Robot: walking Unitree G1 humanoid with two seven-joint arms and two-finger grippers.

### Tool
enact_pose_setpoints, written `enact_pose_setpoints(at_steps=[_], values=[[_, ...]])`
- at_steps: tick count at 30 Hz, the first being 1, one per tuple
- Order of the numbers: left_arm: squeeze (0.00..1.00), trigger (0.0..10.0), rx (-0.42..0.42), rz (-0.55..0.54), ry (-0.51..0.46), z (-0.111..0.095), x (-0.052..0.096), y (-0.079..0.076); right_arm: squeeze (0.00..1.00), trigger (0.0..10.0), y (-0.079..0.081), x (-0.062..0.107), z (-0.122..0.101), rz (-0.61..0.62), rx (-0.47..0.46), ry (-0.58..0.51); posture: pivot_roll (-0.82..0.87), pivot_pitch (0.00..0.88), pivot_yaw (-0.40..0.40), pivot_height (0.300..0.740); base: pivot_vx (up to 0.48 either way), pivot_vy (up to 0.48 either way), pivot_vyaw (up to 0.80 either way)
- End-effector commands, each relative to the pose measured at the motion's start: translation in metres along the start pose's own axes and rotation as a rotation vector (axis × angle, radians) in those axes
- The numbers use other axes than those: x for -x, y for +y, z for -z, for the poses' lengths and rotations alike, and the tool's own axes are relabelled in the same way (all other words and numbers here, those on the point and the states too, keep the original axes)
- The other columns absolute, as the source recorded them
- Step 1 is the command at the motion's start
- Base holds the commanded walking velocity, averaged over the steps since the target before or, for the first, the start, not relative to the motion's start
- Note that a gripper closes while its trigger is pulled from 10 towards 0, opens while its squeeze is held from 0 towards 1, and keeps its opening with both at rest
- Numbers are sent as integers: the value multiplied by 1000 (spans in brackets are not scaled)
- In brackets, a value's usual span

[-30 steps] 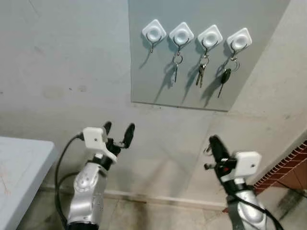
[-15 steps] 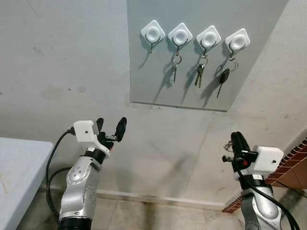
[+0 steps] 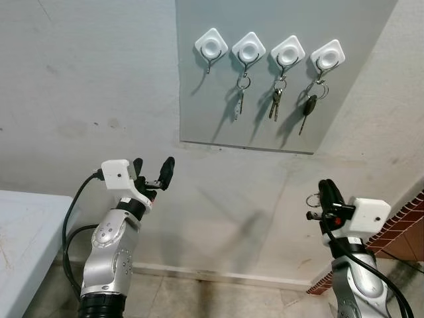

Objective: Hang keys on a hook

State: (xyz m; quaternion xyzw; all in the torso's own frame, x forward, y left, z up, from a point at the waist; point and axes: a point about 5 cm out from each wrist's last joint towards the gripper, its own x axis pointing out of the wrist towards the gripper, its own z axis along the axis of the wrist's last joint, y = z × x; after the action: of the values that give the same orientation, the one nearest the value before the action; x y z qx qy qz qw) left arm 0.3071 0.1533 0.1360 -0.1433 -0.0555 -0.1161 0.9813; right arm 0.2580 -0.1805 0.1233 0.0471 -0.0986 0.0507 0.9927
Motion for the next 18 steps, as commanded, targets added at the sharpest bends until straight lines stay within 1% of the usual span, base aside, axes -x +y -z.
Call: enact_pose_setpoints(at_steps=[1,2,3,4,8,12,13,15,18], values=[[0,10000,-26,29,-39,-14,-6,-8,0,10000,12,-9,-12,-82,-9,-37,-40,16,-16,740,0,0,0],[0,10000,-36,40,-55,-20,-9,-10,0,10000,19,-16,-15,-133,-18,-46,-37,16,-18,740,0,0,0],[0,10000,-36,40,-55,-20,-9,-10,0,10000,19,-16,-15,-133,-18,-46,-37,16,-18,740,0,0,0],[0,10000,-35,49,-73,-27,-12,-12,0,10000,24,-22,-18,-170,-19,-54,-28,12,-26,740,0,0,0],[0,10000,-41,42,-91,-33,-12,-9,0,10000,29,-34,-26,-218,-21,-73,-10,8,-40,740,0,0,0],[0,10000,-45,27,-85,-32,-11,-8,0,10000,30,-36,-27,-239,-34,-68,-8,8,-44,740,0,0,0],[0,10000,-40,28,-86,-33,-11,-9,0,10000,38,-36,-26,-299,-44,-50,-5,7,-47,740,0,0,0],[0,10000,-38,30,-86,-33,-12,-10,0,10000,41,-36,-26,-319,-48,-44,-7,7,-48,740,0,0,0],[0,10000,-31,57,-84,-34,-15,-17,0,10000,58,-41,-26,-428,-73,-31,-13,7,-48,740,0,0,0]])
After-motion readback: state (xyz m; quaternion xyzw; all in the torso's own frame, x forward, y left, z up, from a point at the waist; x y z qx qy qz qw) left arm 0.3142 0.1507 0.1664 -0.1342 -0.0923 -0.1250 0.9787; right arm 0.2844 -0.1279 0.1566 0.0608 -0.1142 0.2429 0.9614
